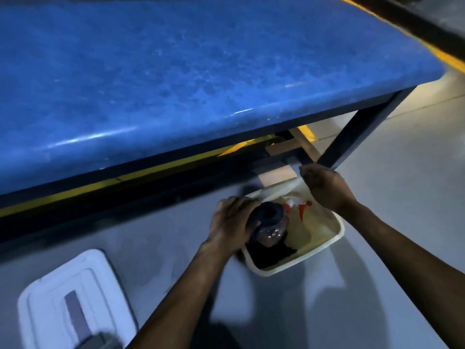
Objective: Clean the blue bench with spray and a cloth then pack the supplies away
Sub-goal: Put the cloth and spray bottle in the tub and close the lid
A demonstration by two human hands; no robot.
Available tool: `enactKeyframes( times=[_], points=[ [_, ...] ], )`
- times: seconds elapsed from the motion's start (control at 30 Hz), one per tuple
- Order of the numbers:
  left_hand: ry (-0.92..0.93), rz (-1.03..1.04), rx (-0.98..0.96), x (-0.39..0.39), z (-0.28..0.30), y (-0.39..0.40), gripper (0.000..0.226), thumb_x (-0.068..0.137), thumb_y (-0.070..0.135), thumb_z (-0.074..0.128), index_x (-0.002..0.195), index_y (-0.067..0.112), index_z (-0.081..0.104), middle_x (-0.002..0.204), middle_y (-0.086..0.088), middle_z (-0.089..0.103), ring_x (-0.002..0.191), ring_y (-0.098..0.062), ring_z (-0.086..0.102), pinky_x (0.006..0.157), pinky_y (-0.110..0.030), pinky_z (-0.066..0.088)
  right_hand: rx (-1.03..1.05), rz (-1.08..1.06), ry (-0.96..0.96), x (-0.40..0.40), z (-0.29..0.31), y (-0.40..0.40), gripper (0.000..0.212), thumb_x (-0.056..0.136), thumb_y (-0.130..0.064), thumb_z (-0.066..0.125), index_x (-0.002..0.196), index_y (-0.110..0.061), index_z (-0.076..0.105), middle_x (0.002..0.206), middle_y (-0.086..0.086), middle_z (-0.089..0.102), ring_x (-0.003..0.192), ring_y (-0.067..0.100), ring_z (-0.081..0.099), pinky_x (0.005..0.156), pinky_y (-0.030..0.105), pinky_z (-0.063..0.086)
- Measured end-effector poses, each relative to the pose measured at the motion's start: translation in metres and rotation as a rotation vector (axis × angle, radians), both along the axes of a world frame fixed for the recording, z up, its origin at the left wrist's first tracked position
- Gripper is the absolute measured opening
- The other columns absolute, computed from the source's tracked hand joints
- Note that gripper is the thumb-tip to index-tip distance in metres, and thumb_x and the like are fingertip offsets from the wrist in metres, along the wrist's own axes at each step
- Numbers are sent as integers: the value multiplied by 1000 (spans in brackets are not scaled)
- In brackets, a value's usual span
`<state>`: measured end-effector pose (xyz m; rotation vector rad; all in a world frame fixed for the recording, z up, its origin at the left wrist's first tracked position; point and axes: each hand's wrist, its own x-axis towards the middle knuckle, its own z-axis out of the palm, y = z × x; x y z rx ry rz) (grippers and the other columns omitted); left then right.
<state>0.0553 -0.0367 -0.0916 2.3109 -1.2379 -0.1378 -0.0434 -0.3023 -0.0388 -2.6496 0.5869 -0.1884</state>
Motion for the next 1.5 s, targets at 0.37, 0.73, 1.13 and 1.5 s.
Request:
enactKeyframes(
  times=[0.37, 0.73, 1.13, 1.5],
  points=[
    [334, 1341, -353, -9, -67, 290, 53, 89, 35, 53, 135, 10, 62, 131, -16, 67, 123, -40, 59, 108, -53, 46, -260, 837, -167, 130, 24, 213, 27, 100, -37, 46, 103, -25, 69, 99, -3, 70, 92, 20, 67, 77, 35, 53],
    [646, 2293, -958, -92, -132, 363, 88, 69, 58, 58, 135, 1, 56, 134, -21, 66, 126, -39, 62, 112, -46, 46, -11, 1043, 398, 245, -104, 454, 58, 100, -40, 53, 152, -19, 37, 151, 7, 43, 138, 25, 43, 109, 32, 33],
    [1002, 2299, -1218, -86, -98, 337, 49, 76, 44, 59, 112, 11, 66, 124, -20, 62, 113, -39, 62, 98, -45, 56, -60, 821, 477, 229, -163, 494, 57, 101, -49, 45, 141, -8, 42, 144, 16, 36, 136, 36, 32, 109, 47, 35],
    [872, 1806, -1412, -45, -44, 330, 36, 96, -9, 51, 117, 15, 67, 84, -5, 65, 59, -15, 66, 51, -23, 56, -140, 601, 175, 196, -74, 345, 65, 88, -54, 27, 110, -3, 61, 107, 23, 65, 100, 42, 62, 86, 42, 47]
  ],
)
